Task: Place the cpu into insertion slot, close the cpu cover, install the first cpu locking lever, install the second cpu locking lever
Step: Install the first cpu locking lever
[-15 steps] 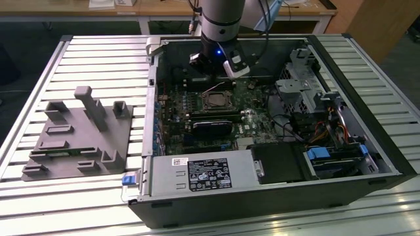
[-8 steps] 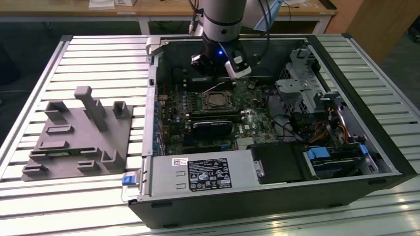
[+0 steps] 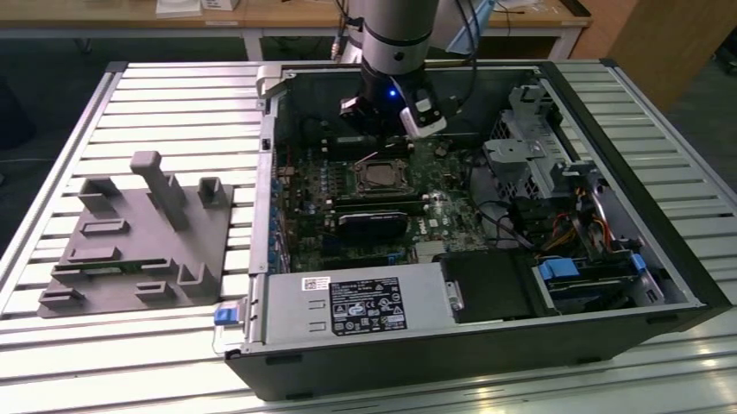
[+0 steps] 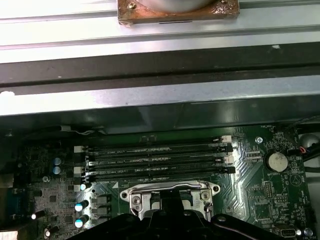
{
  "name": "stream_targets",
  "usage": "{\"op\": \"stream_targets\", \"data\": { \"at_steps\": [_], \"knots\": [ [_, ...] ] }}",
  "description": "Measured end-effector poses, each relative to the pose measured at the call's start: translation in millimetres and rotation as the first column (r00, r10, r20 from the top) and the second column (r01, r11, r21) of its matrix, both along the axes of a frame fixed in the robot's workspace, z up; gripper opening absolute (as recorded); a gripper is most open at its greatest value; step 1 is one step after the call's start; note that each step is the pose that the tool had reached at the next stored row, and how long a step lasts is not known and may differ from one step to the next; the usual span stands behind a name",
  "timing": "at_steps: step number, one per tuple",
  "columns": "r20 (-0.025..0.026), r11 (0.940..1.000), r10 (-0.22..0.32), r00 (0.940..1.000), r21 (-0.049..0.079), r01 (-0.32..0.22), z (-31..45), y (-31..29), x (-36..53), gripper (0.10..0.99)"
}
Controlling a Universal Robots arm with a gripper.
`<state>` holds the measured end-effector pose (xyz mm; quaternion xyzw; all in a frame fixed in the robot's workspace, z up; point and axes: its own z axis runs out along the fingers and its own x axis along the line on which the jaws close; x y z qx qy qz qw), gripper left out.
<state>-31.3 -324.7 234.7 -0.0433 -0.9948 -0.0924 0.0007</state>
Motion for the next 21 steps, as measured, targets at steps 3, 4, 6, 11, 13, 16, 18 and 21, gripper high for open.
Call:
{"op": "stream_targets", "data": {
  "at_steps": [3,4,6,11,13,16,18,21],
  "knots": [
    [0.0002,1.0000,0.000,1.0000,-0.007,0.000,-1.0,0.3,0.3,0.106],
    [0.0007,1.0000,0.000,1.0000,-0.008,0.000,-1.5,0.3,0.3,0.106],
    [0.0039,1.0000,0.000,1.0000,-0.009,0.000,-2.7,0.3,0.3,0.106],
    [0.0166,0.9999,0.000,0.9999,-0.013,0.000,-5.9,0.5,0.3,0.106],
    [0.0181,0.9999,0.000,0.9998,-0.013,0.000,-6.7,0.8,0.3,0.106],
    [0.0181,0.9999,0.000,0.9998,-0.013,0.000,-6.8,0.8,0.2,0.106],
    [0.0184,0.9999,0.000,0.9998,-0.013,0.000,-7.0,1.3,0.2,0.106],
    [0.0183,0.9999,0.000,0.9998,-0.013,0.000,-7.0,4.5,0.3,0.106]
  ]
}}
